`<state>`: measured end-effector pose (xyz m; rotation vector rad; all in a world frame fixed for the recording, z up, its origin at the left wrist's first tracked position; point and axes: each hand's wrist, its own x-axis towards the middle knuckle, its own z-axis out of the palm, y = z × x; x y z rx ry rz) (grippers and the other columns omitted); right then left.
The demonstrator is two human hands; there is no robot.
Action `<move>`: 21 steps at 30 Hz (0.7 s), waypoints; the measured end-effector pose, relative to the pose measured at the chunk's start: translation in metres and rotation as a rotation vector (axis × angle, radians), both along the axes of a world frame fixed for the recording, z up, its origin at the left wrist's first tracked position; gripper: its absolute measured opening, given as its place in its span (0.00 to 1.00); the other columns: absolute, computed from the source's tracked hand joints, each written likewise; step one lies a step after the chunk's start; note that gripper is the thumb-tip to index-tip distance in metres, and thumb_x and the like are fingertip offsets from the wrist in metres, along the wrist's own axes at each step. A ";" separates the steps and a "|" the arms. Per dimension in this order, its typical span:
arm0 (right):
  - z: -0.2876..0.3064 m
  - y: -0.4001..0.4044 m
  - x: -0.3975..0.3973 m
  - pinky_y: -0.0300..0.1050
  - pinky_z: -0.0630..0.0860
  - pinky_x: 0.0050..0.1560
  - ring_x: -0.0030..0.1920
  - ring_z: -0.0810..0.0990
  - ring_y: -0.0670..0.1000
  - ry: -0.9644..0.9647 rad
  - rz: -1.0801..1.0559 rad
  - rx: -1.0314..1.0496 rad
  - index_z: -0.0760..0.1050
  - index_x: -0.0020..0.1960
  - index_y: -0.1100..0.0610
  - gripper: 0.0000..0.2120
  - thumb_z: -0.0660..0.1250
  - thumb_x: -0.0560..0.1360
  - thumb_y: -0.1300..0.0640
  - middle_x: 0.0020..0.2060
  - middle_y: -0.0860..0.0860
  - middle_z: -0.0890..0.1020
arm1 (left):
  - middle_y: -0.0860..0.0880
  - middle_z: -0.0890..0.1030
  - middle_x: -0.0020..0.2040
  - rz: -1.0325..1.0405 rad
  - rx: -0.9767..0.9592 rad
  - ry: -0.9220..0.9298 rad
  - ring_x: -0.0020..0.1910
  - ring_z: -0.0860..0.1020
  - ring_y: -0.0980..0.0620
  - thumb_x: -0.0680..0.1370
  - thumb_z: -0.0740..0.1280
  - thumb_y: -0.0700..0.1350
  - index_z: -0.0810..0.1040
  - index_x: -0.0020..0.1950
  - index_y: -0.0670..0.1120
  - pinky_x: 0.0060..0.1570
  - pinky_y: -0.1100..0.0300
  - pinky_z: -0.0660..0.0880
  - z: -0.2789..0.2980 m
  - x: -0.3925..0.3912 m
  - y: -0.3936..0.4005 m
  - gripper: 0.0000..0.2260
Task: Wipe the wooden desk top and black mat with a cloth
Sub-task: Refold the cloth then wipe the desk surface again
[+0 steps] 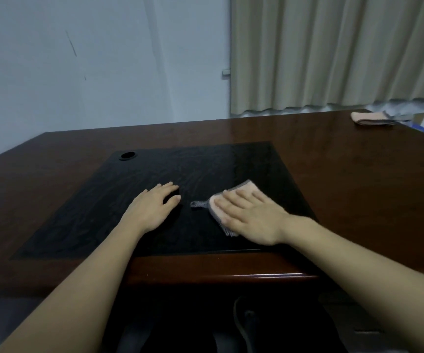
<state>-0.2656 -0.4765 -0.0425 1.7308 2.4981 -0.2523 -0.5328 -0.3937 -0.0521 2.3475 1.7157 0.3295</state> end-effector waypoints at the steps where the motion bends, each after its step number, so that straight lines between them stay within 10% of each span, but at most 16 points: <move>1: 0.001 -0.013 -0.003 0.53 0.36 0.79 0.81 0.38 0.51 0.012 0.049 0.010 0.39 0.82 0.40 0.28 0.40 0.84 0.36 0.82 0.44 0.41 | 0.55 0.59 0.81 -0.002 0.002 0.003 0.80 0.55 0.52 0.85 0.53 0.58 0.63 0.80 0.55 0.79 0.48 0.51 0.000 -0.001 0.001 0.23; 15: 0.000 0.014 0.080 0.57 0.41 0.80 0.81 0.39 0.50 0.029 -0.140 -0.002 0.37 0.80 0.38 0.57 0.19 0.55 0.17 0.82 0.44 0.40 | 0.55 0.61 0.80 -0.039 0.035 0.001 0.80 0.56 0.51 0.85 0.53 0.57 0.65 0.78 0.57 0.78 0.47 0.53 -0.001 -0.001 0.000 0.21; 21: 0.003 0.034 0.017 0.60 0.39 0.79 0.81 0.39 0.55 -0.032 -0.194 -0.015 0.38 0.83 0.45 0.29 0.39 0.84 0.39 0.82 0.49 0.39 | 0.56 0.62 0.80 -0.031 0.048 0.000 0.80 0.57 0.51 0.85 0.53 0.56 0.66 0.77 0.57 0.78 0.48 0.54 -0.001 -0.001 0.002 0.20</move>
